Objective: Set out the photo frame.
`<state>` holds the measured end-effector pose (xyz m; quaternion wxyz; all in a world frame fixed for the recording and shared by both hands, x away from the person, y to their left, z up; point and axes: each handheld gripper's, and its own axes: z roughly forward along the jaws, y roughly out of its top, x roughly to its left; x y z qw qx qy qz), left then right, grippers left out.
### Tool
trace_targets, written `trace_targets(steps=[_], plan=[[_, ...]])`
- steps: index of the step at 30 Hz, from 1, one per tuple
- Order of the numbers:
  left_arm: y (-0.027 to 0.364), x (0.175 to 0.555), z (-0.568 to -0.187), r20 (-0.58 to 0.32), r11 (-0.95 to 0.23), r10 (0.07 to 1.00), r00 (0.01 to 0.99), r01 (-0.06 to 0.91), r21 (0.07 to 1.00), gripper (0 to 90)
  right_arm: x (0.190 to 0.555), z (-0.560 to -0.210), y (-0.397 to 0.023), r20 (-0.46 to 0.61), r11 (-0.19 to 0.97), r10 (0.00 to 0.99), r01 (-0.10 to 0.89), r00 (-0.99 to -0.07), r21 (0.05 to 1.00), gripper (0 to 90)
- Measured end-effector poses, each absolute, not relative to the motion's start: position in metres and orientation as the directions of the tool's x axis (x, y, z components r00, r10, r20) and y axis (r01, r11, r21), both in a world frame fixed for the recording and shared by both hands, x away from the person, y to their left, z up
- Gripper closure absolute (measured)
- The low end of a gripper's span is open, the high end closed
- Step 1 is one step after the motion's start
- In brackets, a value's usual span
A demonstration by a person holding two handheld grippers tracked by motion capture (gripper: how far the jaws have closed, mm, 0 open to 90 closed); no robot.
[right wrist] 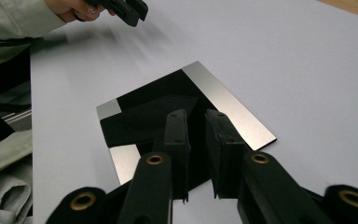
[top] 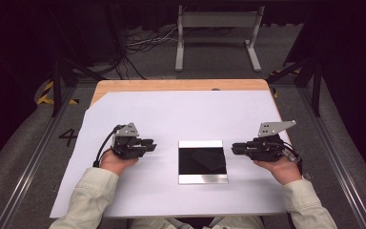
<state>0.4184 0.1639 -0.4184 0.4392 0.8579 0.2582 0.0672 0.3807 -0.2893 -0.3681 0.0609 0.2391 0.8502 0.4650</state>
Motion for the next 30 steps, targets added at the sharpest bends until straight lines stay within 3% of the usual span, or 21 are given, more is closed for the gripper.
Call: trace_targets(steps=[23, 30], plan=[[0.167, 0.418, -0.419, -0.113, -0.475, 0.511, 0.852, 0.389, 0.789, 71.5, 0.402, -0.366, -0.274, 0.168, 0.477, 0.462, 0.404, -0.871, 0.78, 58.8], [0.167, 0.418, -0.419, -0.117, -0.473, 0.512, 0.851, 0.393, 0.789, 71.4, 0.407, -0.366, -0.265, 0.259, 0.48, 0.475, 0.494, -0.841, 0.725, 51.5]])
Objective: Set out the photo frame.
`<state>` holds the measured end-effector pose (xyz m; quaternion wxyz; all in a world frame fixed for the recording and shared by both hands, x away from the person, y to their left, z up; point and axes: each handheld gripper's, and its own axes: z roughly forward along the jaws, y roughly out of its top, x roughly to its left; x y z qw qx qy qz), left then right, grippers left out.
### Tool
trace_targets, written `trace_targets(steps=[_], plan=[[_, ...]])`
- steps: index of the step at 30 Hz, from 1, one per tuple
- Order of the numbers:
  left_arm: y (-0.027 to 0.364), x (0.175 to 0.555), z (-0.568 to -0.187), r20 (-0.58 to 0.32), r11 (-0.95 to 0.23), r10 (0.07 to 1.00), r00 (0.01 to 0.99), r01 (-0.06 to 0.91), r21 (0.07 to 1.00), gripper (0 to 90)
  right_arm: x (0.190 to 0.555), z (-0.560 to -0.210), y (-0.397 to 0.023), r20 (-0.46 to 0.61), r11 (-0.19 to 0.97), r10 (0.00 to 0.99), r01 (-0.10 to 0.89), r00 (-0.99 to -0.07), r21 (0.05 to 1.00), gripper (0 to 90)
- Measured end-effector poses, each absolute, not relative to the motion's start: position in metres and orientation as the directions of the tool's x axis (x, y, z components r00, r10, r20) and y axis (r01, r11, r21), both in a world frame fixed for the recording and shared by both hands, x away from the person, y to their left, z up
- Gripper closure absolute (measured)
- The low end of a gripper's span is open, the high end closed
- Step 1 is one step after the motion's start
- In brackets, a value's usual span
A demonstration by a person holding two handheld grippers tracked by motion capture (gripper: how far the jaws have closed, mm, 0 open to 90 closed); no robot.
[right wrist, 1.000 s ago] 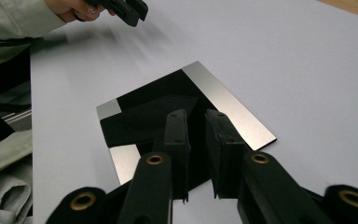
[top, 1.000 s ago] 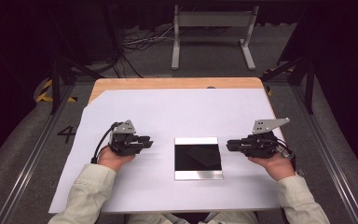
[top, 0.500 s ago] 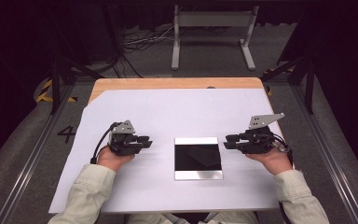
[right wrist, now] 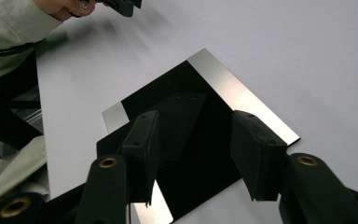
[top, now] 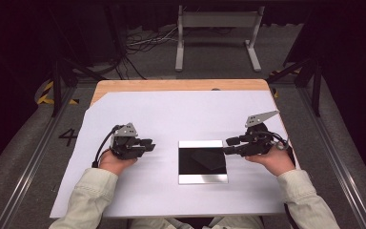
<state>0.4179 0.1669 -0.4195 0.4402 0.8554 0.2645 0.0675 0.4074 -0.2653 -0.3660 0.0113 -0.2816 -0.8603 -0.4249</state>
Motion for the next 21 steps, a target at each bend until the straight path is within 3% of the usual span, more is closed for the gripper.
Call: trace_targets(steps=[15, 21], plan=[[0.167, 0.418, -0.42, -0.117, -0.472, 0.511, 0.852, 0.392, 0.79, 71.4, 0.41, -0.37, -0.259, 0.369, 0.446, 0.49, 0.591, -0.79, 0.672, 47.2], [0.167, 0.418, -0.42, -0.118, -0.471, 0.512, 0.851, 0.392, 0.79, 71.3, 0.414, -0.379, -0.264, 0.469, 0.382, 0.478, 0.657, -0.743, 0.65, 46.5]])
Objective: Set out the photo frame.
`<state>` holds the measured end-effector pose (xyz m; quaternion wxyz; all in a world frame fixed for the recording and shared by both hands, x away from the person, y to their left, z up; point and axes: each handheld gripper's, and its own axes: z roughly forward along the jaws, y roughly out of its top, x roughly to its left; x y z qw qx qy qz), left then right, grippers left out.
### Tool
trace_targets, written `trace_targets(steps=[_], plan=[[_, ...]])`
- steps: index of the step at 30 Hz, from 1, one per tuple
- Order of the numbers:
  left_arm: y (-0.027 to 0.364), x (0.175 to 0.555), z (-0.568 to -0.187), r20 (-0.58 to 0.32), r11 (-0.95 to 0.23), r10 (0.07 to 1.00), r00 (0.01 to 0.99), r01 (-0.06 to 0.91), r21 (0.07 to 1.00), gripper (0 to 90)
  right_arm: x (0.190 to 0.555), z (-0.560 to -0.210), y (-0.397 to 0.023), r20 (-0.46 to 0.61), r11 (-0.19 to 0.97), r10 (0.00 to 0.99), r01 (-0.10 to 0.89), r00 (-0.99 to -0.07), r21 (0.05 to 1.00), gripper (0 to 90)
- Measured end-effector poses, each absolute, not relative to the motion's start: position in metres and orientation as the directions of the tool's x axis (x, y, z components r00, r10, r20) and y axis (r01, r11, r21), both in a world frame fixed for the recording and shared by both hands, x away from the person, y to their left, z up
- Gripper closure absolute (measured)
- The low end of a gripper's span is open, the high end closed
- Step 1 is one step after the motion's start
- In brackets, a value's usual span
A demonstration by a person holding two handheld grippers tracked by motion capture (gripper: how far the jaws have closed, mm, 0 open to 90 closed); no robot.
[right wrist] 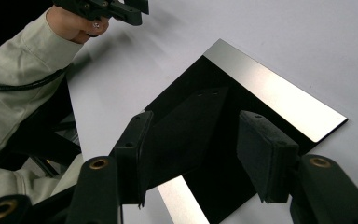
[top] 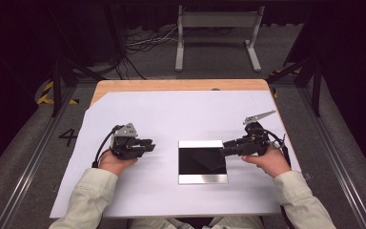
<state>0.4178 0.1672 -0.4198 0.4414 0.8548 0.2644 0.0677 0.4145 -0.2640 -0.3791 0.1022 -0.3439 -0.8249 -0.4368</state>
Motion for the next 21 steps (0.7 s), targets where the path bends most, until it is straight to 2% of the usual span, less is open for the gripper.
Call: trace_targets(steps=[15, 21], plan=[[0.1679, 0.4182, -0.4195, -0.119, -0.471, 0.512, 0.851, 0.393, 0.79, 70.8, 0.4116, -0.3862, -0.2666, 0.543, 0.318, 0.495, 0.723, -0.679, 0.613, 37.7], [0.168, 0.4185, -0.4197, -0.117, -0.472, 0.512, 0.851, 0.392, 0.79, 70.9, 0.4079, -0.3876, -0.2628, 0.56, 0.302, 0.5, 0.739, -0.661, 0.602, 30.2]])
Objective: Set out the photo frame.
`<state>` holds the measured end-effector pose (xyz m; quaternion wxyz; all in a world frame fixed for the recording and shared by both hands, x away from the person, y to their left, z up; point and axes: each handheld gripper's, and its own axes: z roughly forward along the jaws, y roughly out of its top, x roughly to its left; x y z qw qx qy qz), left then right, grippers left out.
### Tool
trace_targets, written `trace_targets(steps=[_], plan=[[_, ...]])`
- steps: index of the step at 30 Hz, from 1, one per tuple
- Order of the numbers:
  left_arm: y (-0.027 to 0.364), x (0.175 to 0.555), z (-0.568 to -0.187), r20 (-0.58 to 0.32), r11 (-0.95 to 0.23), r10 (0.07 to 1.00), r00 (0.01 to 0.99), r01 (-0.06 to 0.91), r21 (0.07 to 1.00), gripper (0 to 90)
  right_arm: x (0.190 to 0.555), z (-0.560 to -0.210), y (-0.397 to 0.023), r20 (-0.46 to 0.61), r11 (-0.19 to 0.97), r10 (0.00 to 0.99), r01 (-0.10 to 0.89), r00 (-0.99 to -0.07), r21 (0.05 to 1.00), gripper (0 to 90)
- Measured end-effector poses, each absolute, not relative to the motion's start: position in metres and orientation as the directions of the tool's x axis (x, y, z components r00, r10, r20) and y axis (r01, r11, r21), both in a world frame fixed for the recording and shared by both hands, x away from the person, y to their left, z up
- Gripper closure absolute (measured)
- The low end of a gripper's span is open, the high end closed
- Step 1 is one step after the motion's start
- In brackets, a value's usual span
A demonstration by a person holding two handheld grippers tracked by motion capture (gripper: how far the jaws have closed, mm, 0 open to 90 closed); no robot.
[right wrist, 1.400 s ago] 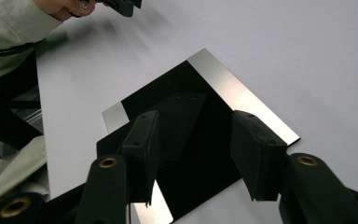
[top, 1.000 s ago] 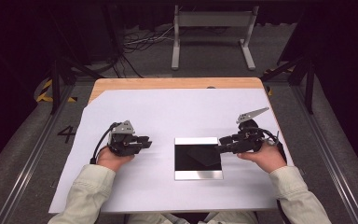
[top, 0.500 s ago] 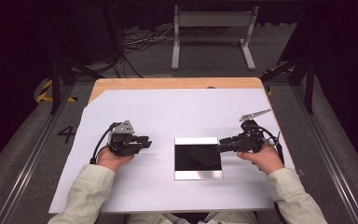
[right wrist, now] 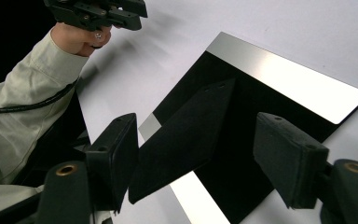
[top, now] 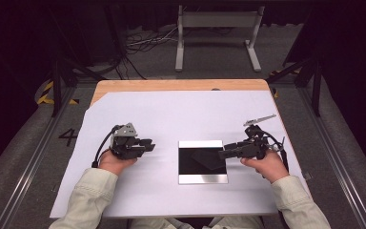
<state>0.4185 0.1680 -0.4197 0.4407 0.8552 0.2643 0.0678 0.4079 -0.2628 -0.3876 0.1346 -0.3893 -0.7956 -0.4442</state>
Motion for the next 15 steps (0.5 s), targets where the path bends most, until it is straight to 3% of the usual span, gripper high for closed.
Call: trace_targets(steps=[15], plan=[[0.169, 0.419, -0.419, -0.112, -0.475, 0.512, 0.851, 0.39, 0.789, 70.9, 0.405, -0.398, -0.253, 0.592, 0.313, 0.488, 0.762, -0.641, 0.567, 25.9]])
